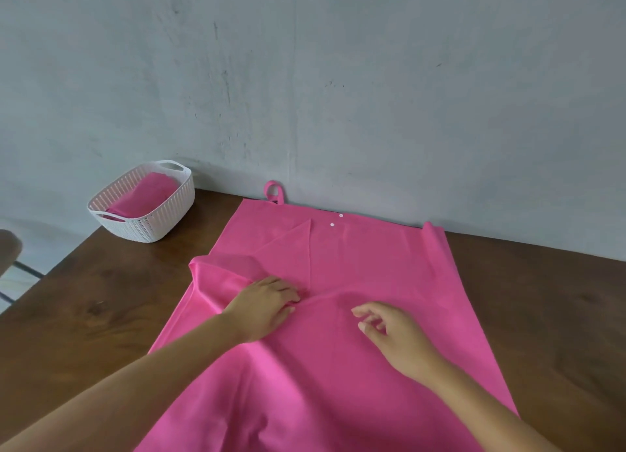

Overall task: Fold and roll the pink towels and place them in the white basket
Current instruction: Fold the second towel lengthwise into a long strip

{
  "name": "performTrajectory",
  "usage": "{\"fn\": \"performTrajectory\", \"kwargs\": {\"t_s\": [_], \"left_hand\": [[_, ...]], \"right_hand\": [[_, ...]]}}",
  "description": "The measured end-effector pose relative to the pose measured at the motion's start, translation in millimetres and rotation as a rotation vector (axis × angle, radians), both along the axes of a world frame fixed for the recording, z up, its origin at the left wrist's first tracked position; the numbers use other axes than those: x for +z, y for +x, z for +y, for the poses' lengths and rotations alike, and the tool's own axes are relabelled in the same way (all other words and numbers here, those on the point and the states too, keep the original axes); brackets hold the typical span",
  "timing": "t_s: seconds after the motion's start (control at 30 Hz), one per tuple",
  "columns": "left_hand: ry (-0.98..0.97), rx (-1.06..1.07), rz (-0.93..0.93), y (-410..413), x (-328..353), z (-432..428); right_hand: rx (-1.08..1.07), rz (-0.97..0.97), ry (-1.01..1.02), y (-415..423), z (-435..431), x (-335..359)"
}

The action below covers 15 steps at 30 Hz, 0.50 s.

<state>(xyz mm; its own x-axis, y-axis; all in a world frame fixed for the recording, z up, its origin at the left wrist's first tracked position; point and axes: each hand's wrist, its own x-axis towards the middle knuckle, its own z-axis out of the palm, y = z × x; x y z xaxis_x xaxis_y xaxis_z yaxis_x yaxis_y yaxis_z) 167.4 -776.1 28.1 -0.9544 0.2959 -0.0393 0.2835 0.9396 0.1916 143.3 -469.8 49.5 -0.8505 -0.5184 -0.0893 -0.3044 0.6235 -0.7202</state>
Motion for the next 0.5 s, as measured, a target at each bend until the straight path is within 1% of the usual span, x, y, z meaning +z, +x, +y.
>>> {"fn": "performTrajectory", "kwargs": {"t_s": [0.1, 0.17, 0.27, 0.33, 0.43, 0.5], "left_hand": [[0.010, 0.005, 0.002, -6, -1, 2], [0.073, 0.022, 0.009, -8, 0, 5], [0.326, 0.133, 0.091, -12, 11, 7], [0.500, 0.232, 0.140, -20, 21, 7], [0.723, 0.382, 0.107, -31, 42, 4], [0.822, 0.408, 0.059, -37, 56, -3]], "right_hand": [[0.002, 0.003, -0.012, -18, -7, -4], [-0.005, 0.015, -0.024, -32, -13, -6], [-0.029, 0.051, -0.028, -57, -26, -8], [-0.038, 0.129, -0.001, -74, -37, -7], [-0.026, 0.246, 0.079, -103, -55, -5], [-0.008, 0.280, 0.140, -123, -67, -2]]}}
